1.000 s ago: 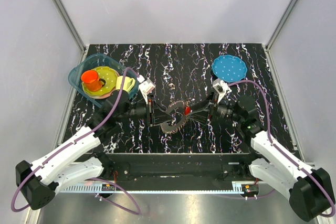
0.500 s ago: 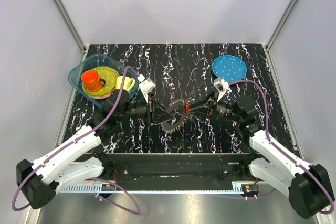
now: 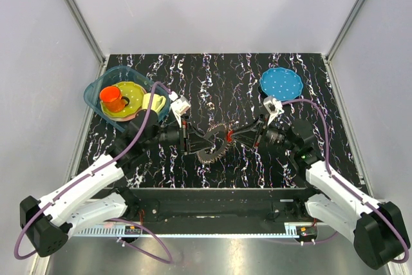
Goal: Remove the keys from the keyring
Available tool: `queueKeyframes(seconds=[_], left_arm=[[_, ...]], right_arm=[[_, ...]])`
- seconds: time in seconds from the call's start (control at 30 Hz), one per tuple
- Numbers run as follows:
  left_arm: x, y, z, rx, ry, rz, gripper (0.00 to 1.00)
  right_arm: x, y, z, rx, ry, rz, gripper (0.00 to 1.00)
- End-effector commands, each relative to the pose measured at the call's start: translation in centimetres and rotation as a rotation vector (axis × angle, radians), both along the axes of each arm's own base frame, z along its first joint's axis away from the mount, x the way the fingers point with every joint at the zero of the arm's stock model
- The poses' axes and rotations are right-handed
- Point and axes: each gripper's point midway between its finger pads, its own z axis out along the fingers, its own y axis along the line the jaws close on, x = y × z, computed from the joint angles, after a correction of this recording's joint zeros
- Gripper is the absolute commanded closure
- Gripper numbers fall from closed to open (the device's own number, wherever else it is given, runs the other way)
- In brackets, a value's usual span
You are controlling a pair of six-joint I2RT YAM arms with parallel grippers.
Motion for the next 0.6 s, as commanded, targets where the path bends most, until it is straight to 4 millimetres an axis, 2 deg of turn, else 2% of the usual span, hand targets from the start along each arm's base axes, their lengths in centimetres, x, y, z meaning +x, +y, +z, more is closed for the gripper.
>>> queueKeyframes(seconds=[0.0, 0.3, 0.33, 0.4, 0.43, 0.57], left_arm=[[1.2, -0.4, 1.0, -0.023, -0.076, 0.021, 1.0], [1.2, -0.4, 0.8, -0.01, -0.089, 0.013, 1.0], [1.2, -0.4, 0.8, -0.01, -0.09, 0.011, 1.0], [0.9, -0.4, 0.5, 0.002, -0.087, 0.001, 1.0], [0.9, -0.3, 0.5, 0.006, -0.086, -0.002, 1.0], [0.8, -0.3, 0.5, 0.011, -0.092, -0.009, 1.0]], right_arm=[[-4.4, 0.7, 3.9, 0.088, -0.133, 0.201, 0.64], [-5.6, 0.5, 4.1, 0.097, -0.141, 0.245, 0.65], [-5.6, 0.5, 4.2, 0.099, -0.138, 0.244, 0.62], [-5.6, 0.5, 4.4, 0.103, -0.137, 0.244, 0.5], [-5.6, 0.5, 4.5, 0.105, -0.134, 0.243, 0.5], [-5.5, 0.4, 4.6, 0.1, -0.119, 0.23, 0.58]])
